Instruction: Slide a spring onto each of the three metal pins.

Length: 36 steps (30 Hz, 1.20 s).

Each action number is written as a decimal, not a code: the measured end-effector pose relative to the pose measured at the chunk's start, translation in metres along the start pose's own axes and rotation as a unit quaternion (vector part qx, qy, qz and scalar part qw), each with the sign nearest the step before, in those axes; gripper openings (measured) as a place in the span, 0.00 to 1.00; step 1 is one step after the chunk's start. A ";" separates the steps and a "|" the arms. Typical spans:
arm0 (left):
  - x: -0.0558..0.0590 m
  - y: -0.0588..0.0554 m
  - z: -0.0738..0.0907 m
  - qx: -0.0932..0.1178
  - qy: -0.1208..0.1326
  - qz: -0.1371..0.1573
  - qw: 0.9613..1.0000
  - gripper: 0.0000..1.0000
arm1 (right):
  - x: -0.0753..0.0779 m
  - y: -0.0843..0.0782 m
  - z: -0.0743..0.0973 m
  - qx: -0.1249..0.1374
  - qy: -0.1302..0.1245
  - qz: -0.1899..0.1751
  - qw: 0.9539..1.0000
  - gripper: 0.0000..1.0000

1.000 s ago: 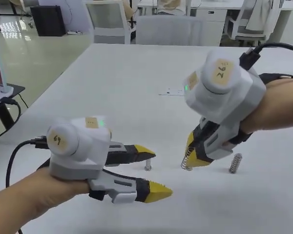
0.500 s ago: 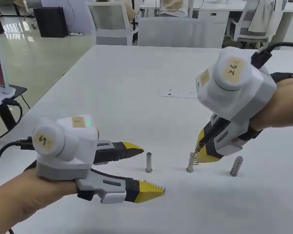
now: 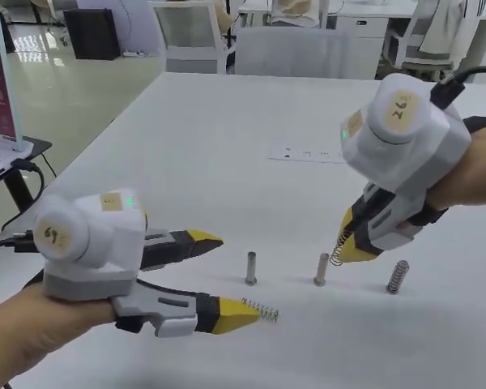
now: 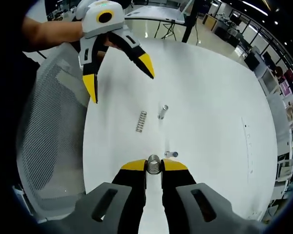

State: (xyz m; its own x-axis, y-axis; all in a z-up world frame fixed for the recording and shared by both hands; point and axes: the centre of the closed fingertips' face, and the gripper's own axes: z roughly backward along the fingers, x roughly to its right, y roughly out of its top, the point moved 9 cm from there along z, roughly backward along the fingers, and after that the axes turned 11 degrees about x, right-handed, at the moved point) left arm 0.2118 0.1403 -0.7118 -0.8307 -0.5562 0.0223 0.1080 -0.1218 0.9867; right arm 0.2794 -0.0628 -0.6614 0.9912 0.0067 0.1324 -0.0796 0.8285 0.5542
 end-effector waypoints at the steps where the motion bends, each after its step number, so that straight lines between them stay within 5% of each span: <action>1: 0.000 0.000 0.000 0.000 0.001 0.001 1.000 0.62 | 0.001 -0.001 0.000 0.000 0.000 -0.001 1.000 0.08; 36: 0.004 -0.011 -0.004 -0.004 -0.001 0.013 1.000 0.61 | 0.040 -0.014 -0.033 -0.019 -0.016 -0.022 0.999 0.09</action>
State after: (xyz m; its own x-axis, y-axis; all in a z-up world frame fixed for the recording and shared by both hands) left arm 0.2090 0.1361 -0.7230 -0.8289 -0.5574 0.0478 0.1330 -0.1134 0.9846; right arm 0.3235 -0.0554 -0.6906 0.9895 -0.0473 0.1364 -0.0324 0.8479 0.5292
